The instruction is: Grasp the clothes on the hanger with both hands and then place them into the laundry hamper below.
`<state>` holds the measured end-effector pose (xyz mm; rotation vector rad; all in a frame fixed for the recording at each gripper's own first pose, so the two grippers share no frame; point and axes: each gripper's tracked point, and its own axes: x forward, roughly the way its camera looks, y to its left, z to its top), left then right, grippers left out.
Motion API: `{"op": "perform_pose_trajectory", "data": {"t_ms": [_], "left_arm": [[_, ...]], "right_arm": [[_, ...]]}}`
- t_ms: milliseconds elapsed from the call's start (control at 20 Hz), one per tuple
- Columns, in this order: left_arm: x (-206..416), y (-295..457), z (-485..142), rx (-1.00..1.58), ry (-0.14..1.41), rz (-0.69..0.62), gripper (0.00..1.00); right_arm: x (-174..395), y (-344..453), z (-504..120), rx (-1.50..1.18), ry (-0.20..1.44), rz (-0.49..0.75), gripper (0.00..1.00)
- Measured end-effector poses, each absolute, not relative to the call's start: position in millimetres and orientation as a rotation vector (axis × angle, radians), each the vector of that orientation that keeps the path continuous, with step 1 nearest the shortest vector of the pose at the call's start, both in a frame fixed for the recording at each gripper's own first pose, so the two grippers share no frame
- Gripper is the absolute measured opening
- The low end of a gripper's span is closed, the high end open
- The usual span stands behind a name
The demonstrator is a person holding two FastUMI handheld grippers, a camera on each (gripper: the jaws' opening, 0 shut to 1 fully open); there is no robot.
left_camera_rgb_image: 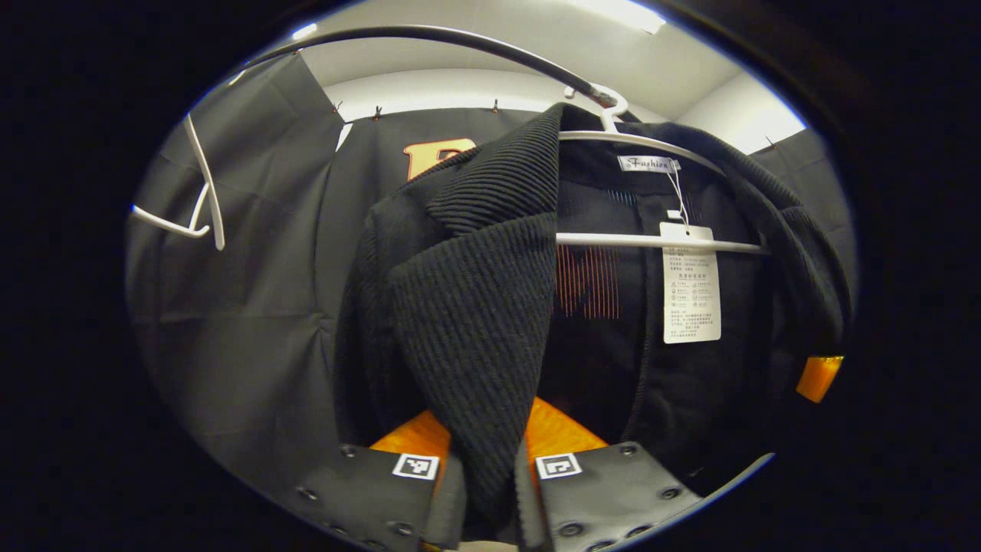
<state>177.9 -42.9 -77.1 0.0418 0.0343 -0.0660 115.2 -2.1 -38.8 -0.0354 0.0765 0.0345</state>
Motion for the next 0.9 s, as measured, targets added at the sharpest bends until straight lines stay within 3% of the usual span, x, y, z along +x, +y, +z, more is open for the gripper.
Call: {"op": "perform_pose_trajectory", "data": {"t_ms": [100, 200, 250, 300, 900], "left_arm": [[172, -34, -71, 0.051, 0.028, -0.066, 0.13], [165, -27, -56, 0.075, 0.003, -0.069, 0.14], [161, -23, -44, 0.082, -0.021, -0.059, 0.12], [156, -17, -31, 0.087, -0.048, -0.052, 0.12], [169, 59, 131, 0.156, -0.331, 0.188, 0.09]], "right_arm": [[115, -4, -38, -0.044, 0.073, 0.032, 0.08], [109, -5, -25, -0.044, 0.027, 0.05, 0.07], [105, -11, -12, -0.047, -0.021, 0.042, 0.13], [101, -16, 0, -0.046, -0.056, 0.034, 0.08], [134, -122, 116, -0.064, -0.186, -0.155, 0.06]]}}
